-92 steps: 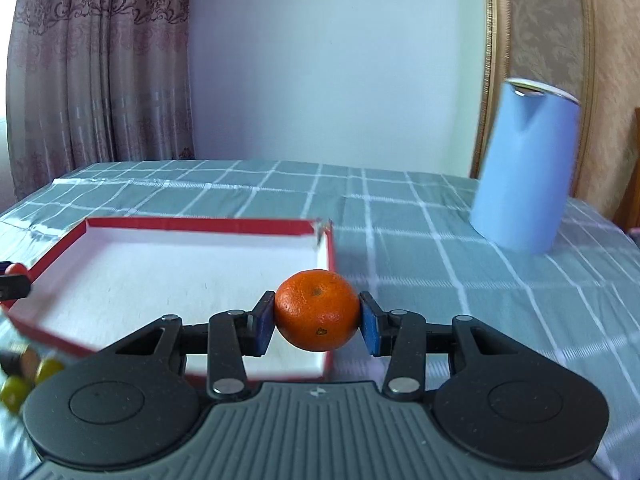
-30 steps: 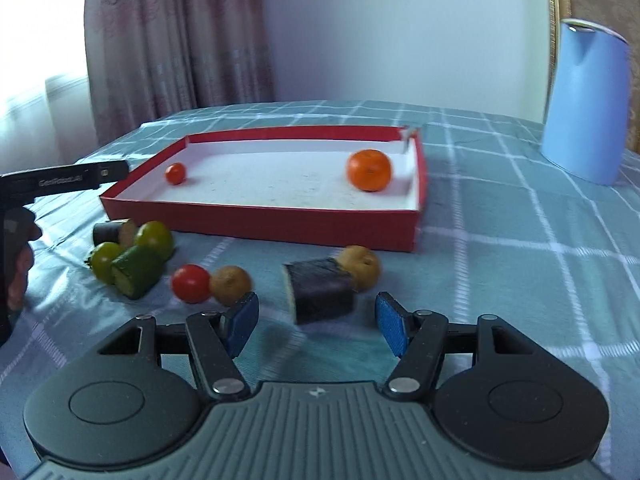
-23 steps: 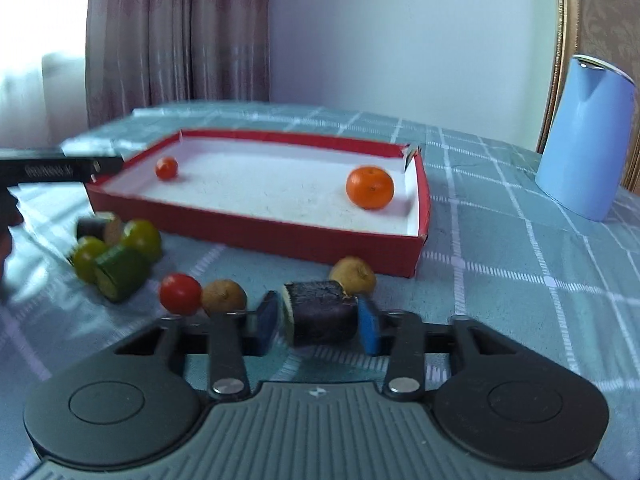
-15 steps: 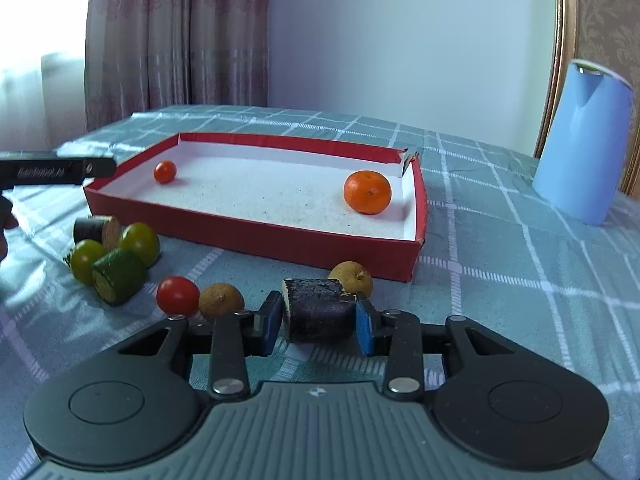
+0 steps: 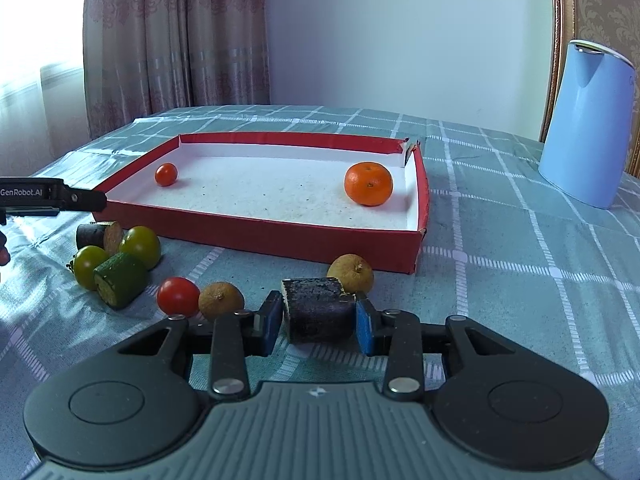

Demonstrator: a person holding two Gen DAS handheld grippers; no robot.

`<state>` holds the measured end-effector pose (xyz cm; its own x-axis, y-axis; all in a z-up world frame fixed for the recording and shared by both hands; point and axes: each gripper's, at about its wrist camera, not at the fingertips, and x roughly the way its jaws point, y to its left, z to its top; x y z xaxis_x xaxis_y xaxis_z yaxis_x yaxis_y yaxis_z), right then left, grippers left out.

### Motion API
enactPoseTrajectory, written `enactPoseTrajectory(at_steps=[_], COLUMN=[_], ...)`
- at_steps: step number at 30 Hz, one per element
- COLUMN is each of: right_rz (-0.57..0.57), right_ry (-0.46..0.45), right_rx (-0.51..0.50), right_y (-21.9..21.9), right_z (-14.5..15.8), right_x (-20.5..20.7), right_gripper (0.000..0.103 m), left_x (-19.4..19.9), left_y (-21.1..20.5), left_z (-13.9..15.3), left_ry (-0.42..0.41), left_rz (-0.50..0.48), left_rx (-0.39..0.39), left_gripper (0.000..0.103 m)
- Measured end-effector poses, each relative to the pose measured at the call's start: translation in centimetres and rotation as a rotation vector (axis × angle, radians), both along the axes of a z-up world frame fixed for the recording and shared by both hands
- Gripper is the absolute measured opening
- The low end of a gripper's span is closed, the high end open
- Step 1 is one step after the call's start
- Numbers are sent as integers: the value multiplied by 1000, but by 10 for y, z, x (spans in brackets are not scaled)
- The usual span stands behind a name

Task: Organize fruits
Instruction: 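Hold the eggplant slice in the right gripper while the left gripper grasps another eggplant slice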

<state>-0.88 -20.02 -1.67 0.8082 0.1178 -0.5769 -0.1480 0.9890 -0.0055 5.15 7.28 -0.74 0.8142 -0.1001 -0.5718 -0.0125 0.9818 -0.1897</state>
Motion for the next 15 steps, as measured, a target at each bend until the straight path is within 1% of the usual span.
enactPoseTrajectory(at_steps=[4,7,8,12,15], right_rz=[0,1,2,2,2], right_ry=[0,1,3,5,6], right_rx=[3,7,9,12,12], right_y=[0,-1,-1,-1,-1], right_z=[0,0,0,0,0], right_x=[0,0,1,1,1], right_gripper=[37,37,37,37,37], left_x=[-1,-3,-5,-3,2], left_y=[-6,-6,-6,-15,-21], left_z=[1,3,5,6,1], left_ry=[41,54,52,64,94], left_rz=[46,42,41,41,34], left_rx=[-26,-75,-79,-38,-20], left_gripper=[103,103,103,103,103])
